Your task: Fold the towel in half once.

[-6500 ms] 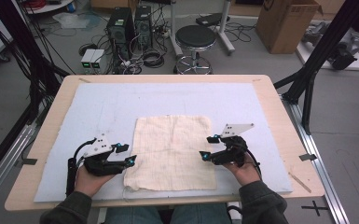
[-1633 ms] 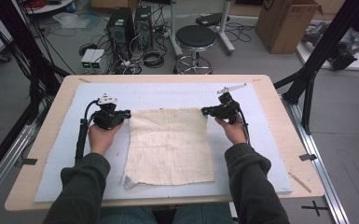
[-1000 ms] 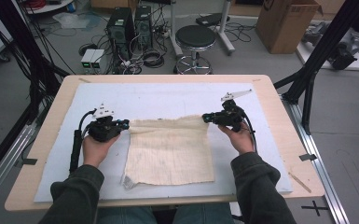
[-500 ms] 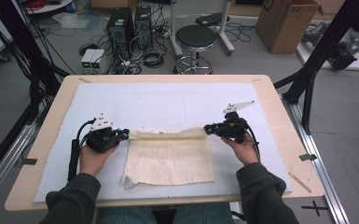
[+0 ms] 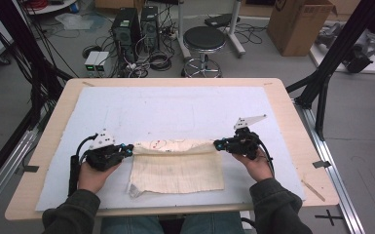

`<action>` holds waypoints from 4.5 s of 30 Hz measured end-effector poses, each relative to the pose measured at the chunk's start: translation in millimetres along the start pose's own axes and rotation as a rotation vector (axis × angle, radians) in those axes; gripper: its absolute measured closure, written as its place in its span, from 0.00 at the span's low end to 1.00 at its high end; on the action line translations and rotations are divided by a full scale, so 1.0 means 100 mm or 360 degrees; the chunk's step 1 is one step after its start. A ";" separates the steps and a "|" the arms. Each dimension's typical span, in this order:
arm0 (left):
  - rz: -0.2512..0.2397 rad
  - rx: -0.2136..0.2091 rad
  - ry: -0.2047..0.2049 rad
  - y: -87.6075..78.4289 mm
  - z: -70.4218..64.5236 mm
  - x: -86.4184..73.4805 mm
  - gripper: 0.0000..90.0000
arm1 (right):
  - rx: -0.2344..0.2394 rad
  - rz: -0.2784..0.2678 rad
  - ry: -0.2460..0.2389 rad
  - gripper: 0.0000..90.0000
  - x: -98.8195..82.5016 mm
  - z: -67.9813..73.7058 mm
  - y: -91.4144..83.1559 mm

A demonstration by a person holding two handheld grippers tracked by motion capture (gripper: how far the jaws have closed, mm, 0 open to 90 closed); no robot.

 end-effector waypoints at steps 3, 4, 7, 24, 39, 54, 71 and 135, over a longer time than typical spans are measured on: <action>0.0003 -0.0022 0.0005 -0.04 -0.05 -0.04 0.97 | 0.0008 -0.0004 -0.0015 0.94 -0.03 0.03 -0.02; 0.0003 -0.0025 0.0005 -0.05 -0.06 -0.04 0.97 | 0.0004 0.0000 -0.0014 0.94 -0.05 0.04 -0.03; 0.0003 -0.0046 0.0017 -0.09 -0.10 -0.06 0.97 | 0.0019 -0.0003 -0.0016 0.94 -0.08 0.09 -0.04; -0.0029 -0.0108 0.0099 -0.30 -0.34 -0.18 0.97 | 0.0040 0.0017 -0.0041 0.94 -0.26 0.26 -0.13; 0.0019 -0.0176 0.0150 -0.43 -0.49 -0.29 0.97 | 0.0060 0.0053 -0.0058 0.93 -0.37 0.40 -0.20; 0.0060 -0.0288 0.0175 -0.55 -0.65 -0.35 0.92 | 0.0108 0.0107 -0.0080 0.88 -0.49 0.55 -0.25; 0.0015 -0.0309 0.0058 -0.30 -0.58 -0.20 0.83 | 0.0230 0.0145 -0.0108 0.79 -0.48 0.71 -0.11; 0.0253 -0.0044 -0.0093 0.37 0.04 -0.28 0.95 | -0.0072 0.0239 -0.0034 0.96 -0.30 -0.16 0.25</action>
Point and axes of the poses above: each handheld gripper's, and its own axes: y roughly forward along the jaws, x roughly out of its top, z roughly to its left, the point moved 9 cm from there along y, roughly forward along the jaws, and after that the axes turned 13 degrees about -z, right-handed, at the moved point
